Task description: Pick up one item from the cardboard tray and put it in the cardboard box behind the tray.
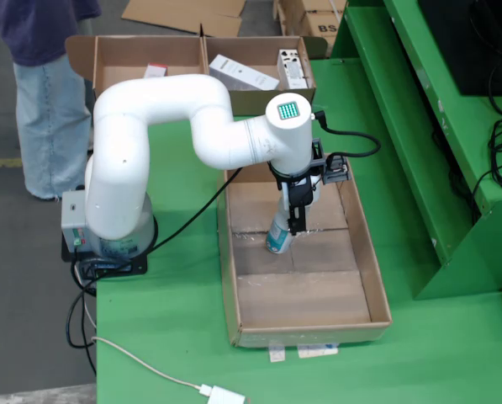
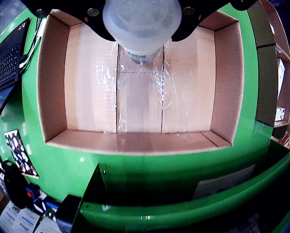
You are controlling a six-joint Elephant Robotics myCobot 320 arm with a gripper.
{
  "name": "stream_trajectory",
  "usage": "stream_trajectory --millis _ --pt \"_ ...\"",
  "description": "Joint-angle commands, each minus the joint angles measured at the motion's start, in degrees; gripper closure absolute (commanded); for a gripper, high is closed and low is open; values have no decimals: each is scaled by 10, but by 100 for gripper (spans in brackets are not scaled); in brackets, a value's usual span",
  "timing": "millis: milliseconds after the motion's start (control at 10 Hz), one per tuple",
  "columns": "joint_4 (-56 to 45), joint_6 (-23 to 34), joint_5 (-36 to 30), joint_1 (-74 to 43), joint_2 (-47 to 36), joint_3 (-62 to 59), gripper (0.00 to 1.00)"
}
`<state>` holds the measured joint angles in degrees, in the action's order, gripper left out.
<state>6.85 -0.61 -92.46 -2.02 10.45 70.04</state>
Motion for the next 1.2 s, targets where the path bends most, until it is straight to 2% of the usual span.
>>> stream_trajectory --millis 0,400,800,1100 --pt "-22 -2 -7 -6 -45 -45 100" --pt "-100 -7 -9 -9 -30 -150 100" --pt "-125 -16 -5 -2 -27 -200 100" --pt "-169 -26 0 7 -2 -287 100"
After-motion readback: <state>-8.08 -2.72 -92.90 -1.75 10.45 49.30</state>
